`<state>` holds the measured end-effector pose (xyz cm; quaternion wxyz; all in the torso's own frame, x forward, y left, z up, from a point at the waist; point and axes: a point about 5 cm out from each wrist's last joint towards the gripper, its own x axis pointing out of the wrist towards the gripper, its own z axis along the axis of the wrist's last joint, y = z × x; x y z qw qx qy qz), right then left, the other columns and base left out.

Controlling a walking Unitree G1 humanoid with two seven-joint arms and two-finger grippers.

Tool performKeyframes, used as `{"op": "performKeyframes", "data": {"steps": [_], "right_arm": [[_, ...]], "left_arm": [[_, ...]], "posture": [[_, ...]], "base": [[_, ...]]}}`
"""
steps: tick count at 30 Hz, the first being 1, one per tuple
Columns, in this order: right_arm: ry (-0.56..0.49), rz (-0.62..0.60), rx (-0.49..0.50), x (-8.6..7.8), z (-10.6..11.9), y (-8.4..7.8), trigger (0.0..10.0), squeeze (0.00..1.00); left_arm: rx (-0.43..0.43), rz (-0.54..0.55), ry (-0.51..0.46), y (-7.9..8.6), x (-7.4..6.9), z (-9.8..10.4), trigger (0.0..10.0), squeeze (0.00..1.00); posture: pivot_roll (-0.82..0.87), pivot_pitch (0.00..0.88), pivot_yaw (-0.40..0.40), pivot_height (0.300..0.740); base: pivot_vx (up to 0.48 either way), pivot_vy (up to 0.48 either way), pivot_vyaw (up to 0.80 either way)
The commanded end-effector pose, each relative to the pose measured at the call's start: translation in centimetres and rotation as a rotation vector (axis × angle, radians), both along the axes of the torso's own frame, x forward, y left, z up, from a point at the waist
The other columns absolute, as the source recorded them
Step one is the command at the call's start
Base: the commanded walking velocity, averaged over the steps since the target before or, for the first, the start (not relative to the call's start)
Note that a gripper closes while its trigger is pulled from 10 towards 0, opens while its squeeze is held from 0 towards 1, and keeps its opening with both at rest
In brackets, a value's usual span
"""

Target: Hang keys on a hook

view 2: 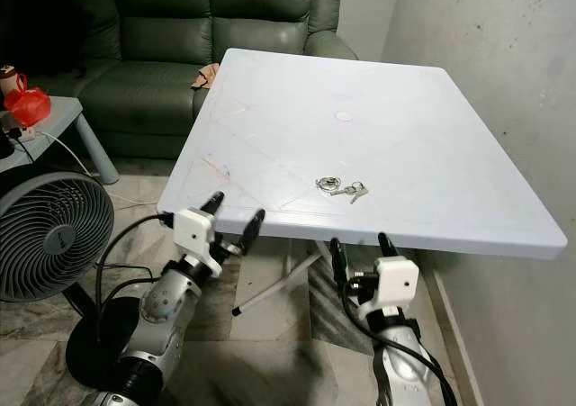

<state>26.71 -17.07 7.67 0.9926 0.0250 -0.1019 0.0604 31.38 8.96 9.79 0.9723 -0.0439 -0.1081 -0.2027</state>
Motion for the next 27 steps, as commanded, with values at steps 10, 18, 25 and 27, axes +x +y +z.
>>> {"op": "performKeyframes", "data": {"steps": [10,18,25,27], "right_arm": [[0.103,-0.178,0.035,1.9,1.6,-0.7,10.0,0.45],[0.114,-0.145,-0.002,1.8,2.0,-0.6,10.0,0.00],[0.033,-0.048,0.001,1.4,3.6,-0.2,10.0,0.00],[0.026,-0.038,0.009,1.3,3.8,-0.2,10.0,0.00]], "left_arm": [[-0.049,0.191,0.040,4.1,1.3,1.4,10.0,0.00],[-0.069,0.257,0.045,6.0,1.2,1.9,10.0,0.00],[-0.085,0.264,0.059,6.7,1.1,2.3,10.0,0.00],[-0.087,0.264,0.063,6.9,1.1,2.3,10.0,0.00]], "posture": [[-0.02,0.031,-0.072,0.711],[-0.01,0.030,-0.079,0.711],[0.00,0.026,-0.083,0.711],[0.00,0.025,-0.082,0.711]], "base": [[0.000,0.000,0.00],[0.000,0.000,0.00],[0.000,0.000,0.00],[0.000,0.000,0.00]]}}
